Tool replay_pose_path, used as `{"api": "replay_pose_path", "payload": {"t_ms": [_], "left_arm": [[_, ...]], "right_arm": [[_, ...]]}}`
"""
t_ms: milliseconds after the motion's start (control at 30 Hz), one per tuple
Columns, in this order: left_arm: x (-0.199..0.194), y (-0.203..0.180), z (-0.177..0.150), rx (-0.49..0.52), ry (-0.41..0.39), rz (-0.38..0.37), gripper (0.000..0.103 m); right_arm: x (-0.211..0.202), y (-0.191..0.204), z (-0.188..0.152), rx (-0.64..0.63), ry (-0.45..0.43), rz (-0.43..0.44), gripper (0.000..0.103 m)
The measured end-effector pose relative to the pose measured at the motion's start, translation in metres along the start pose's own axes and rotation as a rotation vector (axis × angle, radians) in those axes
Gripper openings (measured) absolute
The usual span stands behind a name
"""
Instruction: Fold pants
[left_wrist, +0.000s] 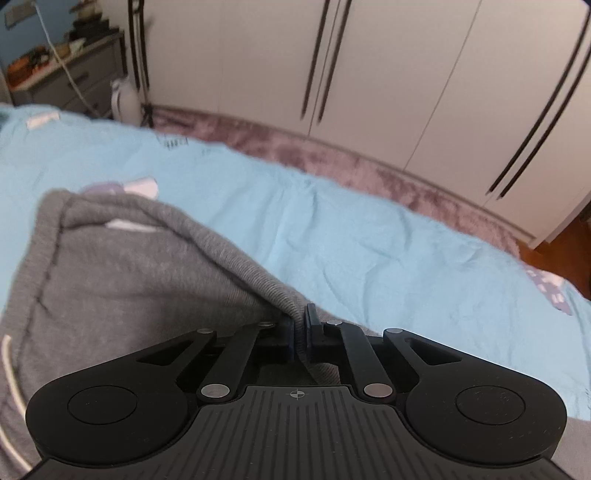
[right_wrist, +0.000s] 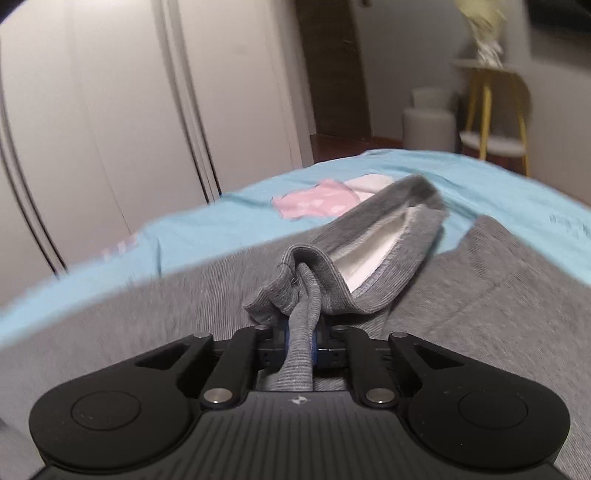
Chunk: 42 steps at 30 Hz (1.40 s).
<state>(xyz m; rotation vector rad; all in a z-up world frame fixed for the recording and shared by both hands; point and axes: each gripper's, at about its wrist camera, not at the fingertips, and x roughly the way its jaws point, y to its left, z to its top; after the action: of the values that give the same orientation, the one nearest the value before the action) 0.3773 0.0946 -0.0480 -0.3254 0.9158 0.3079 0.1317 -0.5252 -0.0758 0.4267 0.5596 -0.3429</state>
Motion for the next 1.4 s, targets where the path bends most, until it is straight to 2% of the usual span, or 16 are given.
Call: {"api": "replay_pose_path", "payload": {"t_ms": [133,267,367,500,567,667,733,800,867,967,1000,1067,1200,1267,1333,1400], "left_arm": [[-0.070,0.012,-0.013,0.022,-0.141,-0.075,0.007],[-0.147,0.042,-0.063,0.039,-0.253,-0.149,0.007],[-0.176,0.058,-0.127,0.107,-0.255,-0.124,0.009],[-0.153,0.080,-0.208,0.220,-0.106,-0.013,0.020],[-0.132,0.095,-0.229,0.190,-0.046,0.071,0.024],[-0.128,0.123,-0.225,0.053,-0.066,0.064,0.044],[-0.137,0.136,-0.209,0.000,-0.124,0.063,0.048],[-0.141,0.145,-0.191,-0.003,-0.185,0.111,0.084],[-0.135,0.159,-0.173,-0.044,-0.225,0.167,0.095],[-0.117,0.182,-0.148,-0.121,-0.210,0.122,0.085],[-0.110,0.186,-0.145,-0.151,-0.180,0.096,0.076],[-0.095,0.193,-0.134,-0.180,-0.083,0.061,0.035],[-0.094,0.193,-0.136,-0.171,-0.050,0.052,0.011],[-0.101,0.192,-0.136,-0.160,-0.053,0.050,0.010],[-0.102,0.198,-0.133,-0.167,-0.050,0.030,0.010],[-0.111,0.205,-0.130,-0.199,-0.047,-0.003,0.010]], "right_arm": [[-0.054,-0.043,0.036,0.249,-0.122,0.144,0.008],[-0.104,-0.087,0.048,0.402,-0.210,0.212,0.008],[-0.119,-0.125,0.032,0.522,-0.162,0.215,0.008],[-0.104,-0.151,-0.015,0.455,0.046,-0.026,0.009],[-0.084,-0.163,-0.037,0.461,0.176,-0.091,0.009],[-0.082,-0.168,-0.033,0.470,0.136,-0.075,0.015],[-0.081,-0.167,-0.033,0.450,0.109,-0.057,0.046],[-0.080,-0.159,-0.038,0.400,0.104,-0.045,0.056],[-0.078,-0.149,-0.039,0.305,0.106,-0.063,0.064],[-0.076,-0.126,-0.041,0.186,0.110,-0.067,0.087],[-0.074,-0.117,-0.045,0.141,0.106,-0.082,0.090],[-0.064,-0.108,-0.048,0.072,0.100,-0.112,0.093],[-0.066,-0.102,-0.052,0.061,0.063,-0.135,0.095],[-0.064,-0.102,-0.051,0.084,0.047,-0.157,0.088],[-0.067,-0.101,-0.051,0.072,0.042,-0.187,0.045],[-0.067,-0.100,-0.049,0.064,0.043,-0.186,0.032]]}}
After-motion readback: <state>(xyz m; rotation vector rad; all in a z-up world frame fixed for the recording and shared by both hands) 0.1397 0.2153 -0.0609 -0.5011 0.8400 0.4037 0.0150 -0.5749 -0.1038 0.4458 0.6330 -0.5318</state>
